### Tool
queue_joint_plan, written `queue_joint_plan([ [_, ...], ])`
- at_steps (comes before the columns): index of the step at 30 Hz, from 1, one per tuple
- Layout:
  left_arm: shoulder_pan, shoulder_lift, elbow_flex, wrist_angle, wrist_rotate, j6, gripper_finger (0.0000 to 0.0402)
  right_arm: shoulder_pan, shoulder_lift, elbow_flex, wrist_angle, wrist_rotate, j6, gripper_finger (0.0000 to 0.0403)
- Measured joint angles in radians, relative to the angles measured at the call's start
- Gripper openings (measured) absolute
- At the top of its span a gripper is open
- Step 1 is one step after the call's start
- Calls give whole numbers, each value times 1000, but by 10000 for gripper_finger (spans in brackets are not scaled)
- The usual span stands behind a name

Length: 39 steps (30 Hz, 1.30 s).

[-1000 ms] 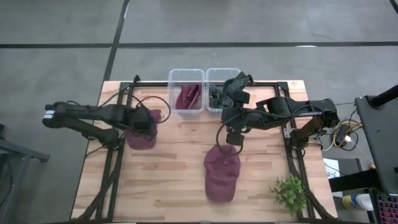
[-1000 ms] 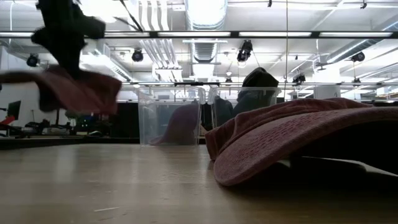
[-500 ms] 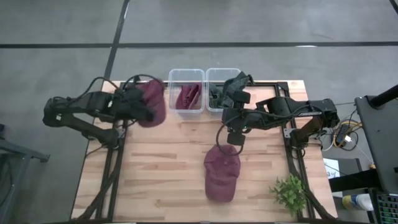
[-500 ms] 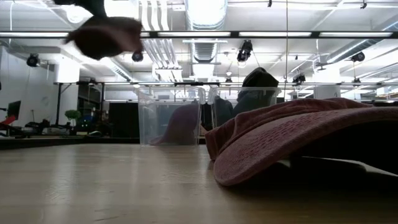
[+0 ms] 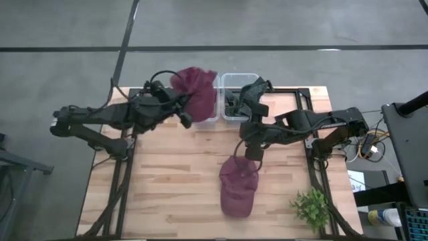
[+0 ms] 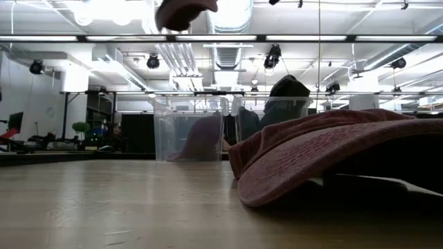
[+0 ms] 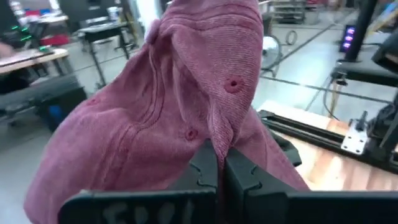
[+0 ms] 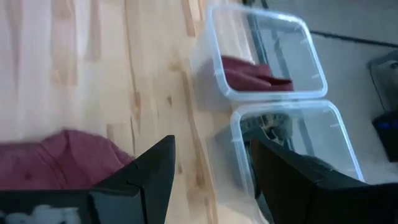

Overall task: Pick & Place hat
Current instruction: Put the top red cap into the left transparent bin

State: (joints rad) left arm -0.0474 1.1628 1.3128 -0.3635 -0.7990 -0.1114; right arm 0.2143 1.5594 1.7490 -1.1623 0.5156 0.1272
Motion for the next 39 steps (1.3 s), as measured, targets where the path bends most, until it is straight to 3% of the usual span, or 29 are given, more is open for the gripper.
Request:
queue_joint_plan([
  [4, 89, 53, -9, 56, 141, 36, 0, 7, -74, -61, 95, -16, -4, 203],
  [7, 168, 88, -10, 54, 166, 31, 0, 8, -156, -132, 171, -65, -2, 203],
  [17, 409, 218, -10, 56, 468, -22, 0, 12, -465, -505, 625, -132, -3, 203],
  [27, 481, 295, -10, -52, 492, -65, 0, 12, -662, -759, 786, -132, 120, 203],
  [39, 497, 337, -20, -6, 500, -73, 0, 13, -705, -812, 805, -132, 156, 203],
])
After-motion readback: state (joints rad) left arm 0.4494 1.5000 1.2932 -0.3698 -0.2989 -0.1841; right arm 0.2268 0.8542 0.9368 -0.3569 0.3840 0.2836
